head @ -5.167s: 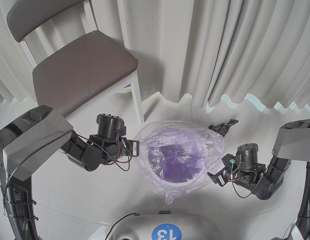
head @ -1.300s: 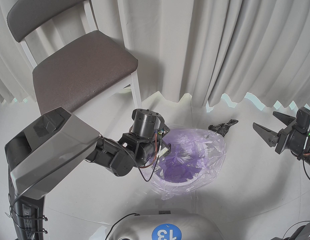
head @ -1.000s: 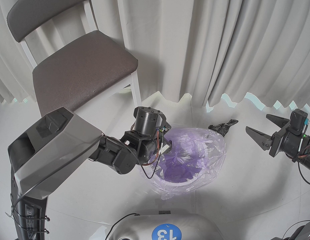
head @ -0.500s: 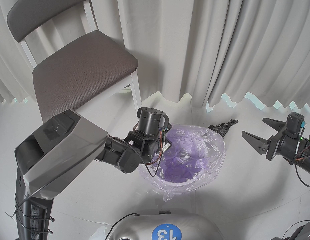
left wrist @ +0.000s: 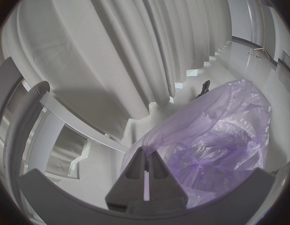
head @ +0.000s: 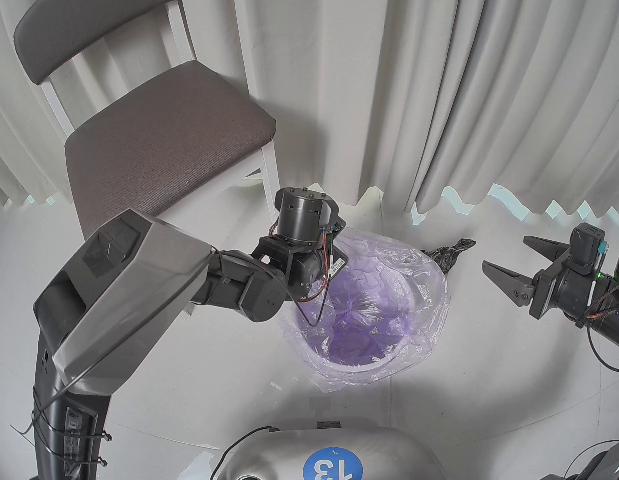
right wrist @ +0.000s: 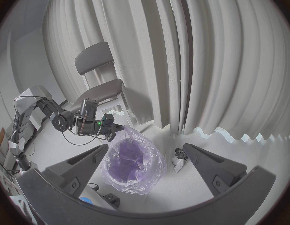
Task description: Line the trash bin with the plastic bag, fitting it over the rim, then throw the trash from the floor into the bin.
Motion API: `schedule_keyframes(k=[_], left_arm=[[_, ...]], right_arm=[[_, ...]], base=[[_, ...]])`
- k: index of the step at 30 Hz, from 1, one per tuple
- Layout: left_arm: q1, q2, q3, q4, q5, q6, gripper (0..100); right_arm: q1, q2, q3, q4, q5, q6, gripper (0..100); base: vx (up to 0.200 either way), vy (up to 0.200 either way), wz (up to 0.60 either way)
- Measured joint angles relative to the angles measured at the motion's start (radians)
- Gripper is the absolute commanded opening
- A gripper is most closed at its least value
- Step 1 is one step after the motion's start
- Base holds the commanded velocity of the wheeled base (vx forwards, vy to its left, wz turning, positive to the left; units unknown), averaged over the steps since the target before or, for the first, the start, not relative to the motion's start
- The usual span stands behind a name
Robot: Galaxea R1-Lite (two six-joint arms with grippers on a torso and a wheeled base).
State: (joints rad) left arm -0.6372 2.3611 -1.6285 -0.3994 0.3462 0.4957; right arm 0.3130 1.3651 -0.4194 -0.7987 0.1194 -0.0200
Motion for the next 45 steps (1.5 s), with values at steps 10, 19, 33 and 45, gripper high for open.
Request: schedule_keyframes(k=[10, 19, 33, 45], left_arm=[[0.043, 0.070, -0.191, 0.137, -0.026, -0.146, 0], [0.076, 0.147, -0.330, 0.193, -0.051, -0.185, 0], [0.066, 0.203, -0.371, 0.136, -0.053, -0.236, 0], [0.059, 0.191, -0.372, 0.133, -0.041, -0.303, 100]], right_arm=[[-0.069, 0.043, -0.010, -0.059, 0.068, 0.049, 100], [-0.121, 0.094, -0.036, -0.066, 0.076, 0.075, 100], [-0.140, 0.167, -0.043, -0.101, 0.083, 0.091, 100], [-0.128, 0.191, -0.024, -0.163, 0.122, 0.093, 100]], base=[[0.000, 0.000, 0.00], [0.000, 0.000, 0.00], [0.000, 0.000, 0.00], [0.000, 0.000, 0.00]])
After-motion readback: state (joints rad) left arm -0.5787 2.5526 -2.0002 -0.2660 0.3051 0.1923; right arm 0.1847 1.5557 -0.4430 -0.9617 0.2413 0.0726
